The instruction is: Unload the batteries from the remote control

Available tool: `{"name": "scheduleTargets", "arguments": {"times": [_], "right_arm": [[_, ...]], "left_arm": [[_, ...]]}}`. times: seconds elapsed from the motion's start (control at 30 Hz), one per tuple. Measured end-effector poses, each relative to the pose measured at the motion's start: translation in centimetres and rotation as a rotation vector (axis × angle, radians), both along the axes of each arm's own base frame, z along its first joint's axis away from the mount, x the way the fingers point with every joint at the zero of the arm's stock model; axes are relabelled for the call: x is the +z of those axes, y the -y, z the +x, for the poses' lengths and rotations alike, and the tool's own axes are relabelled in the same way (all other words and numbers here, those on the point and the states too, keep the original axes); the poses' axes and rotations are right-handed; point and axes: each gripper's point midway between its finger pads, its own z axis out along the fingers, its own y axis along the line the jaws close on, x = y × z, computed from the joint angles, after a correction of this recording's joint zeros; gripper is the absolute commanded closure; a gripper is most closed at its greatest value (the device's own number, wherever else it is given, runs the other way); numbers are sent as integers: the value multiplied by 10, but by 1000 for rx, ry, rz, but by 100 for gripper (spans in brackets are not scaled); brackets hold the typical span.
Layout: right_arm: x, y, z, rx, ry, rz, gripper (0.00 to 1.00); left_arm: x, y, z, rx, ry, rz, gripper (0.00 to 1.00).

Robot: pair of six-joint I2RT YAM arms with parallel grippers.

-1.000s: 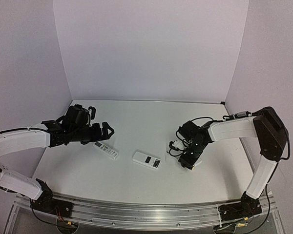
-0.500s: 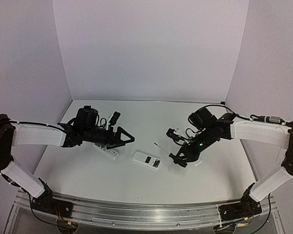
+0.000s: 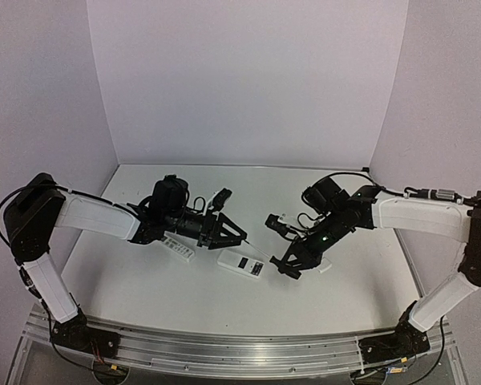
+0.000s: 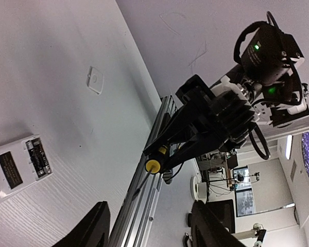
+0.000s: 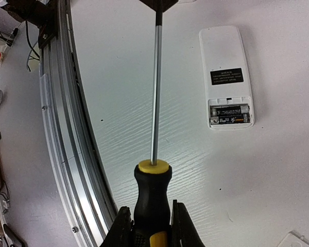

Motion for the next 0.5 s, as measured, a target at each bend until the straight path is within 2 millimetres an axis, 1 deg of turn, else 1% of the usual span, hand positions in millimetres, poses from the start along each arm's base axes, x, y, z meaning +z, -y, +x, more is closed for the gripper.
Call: {"name": "scheduleTargets", "arguments": {"times": [0.07,0.2,0.33,0.5], "right_arm": [[-1,-2,0,4,-3,-2,100],[-2,-5,1,9,-5,-4,100],[0,-7,1,14,2,-1,100],[1,-9,0,22,7,1,100]], "left_arm": [[2,5,-2,-21,-3,-15,58],[-1,10,-5,-43,-19,-17,61],[0,11,-7,-50,-23,-18,69],[0,11,-7,-50,-29,-15,94]]}}
